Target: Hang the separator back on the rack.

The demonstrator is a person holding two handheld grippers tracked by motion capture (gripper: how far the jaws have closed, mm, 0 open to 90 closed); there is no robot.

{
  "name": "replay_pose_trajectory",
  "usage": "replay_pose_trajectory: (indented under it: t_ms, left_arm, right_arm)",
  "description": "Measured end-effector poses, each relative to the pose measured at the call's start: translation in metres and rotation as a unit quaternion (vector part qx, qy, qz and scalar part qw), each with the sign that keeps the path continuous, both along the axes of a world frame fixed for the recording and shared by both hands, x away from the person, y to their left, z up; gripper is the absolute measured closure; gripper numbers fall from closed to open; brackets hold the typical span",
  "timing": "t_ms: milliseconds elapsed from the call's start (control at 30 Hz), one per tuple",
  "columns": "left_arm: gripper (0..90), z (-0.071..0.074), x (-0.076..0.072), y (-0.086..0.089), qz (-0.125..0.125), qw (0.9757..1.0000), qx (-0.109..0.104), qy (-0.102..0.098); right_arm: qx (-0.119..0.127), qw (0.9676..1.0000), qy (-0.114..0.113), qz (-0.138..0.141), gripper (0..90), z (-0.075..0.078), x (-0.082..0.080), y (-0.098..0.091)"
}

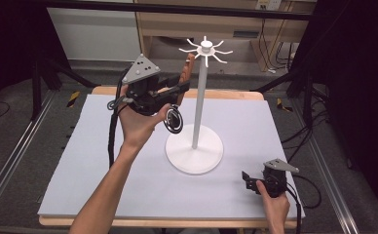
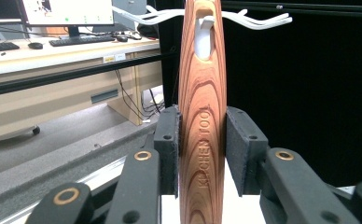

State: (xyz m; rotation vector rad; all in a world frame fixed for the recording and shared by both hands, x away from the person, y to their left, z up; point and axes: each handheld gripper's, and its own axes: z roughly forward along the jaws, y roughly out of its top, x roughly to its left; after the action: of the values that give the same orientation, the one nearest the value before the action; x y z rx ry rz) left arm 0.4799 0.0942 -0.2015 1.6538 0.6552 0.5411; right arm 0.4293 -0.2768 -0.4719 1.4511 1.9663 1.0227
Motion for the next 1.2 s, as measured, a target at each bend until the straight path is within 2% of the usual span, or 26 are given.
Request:
replay_pose_trajectory:
  t_ms: [667, 1033, 1200]
  left_arm:
    - [66.4, -0.006, 0.005, -0.008, 0.007, 1.0, 0.002, 0.001]
    - [65.9, -0.007, 0.005, -0.011, 0.014, 0.9999, 0.005, -0.007]
    - [61.3, -0.008, 0.003, -0.008, 0.015, 0.9998, 0.003, -0.012]
  right_arm:
    - [-0.001, 1.0, 0.003, 0.001, 7.0, 0.0, 0.0, 0.001]
    - [-0.001, 1.0, 0.004, 0.002, 7.0, 0.0, 0.0, 0.001]
    - [0.0, 1.0, 0.004, 0.003, 7.0, 0.0, 0.0, 0.001]
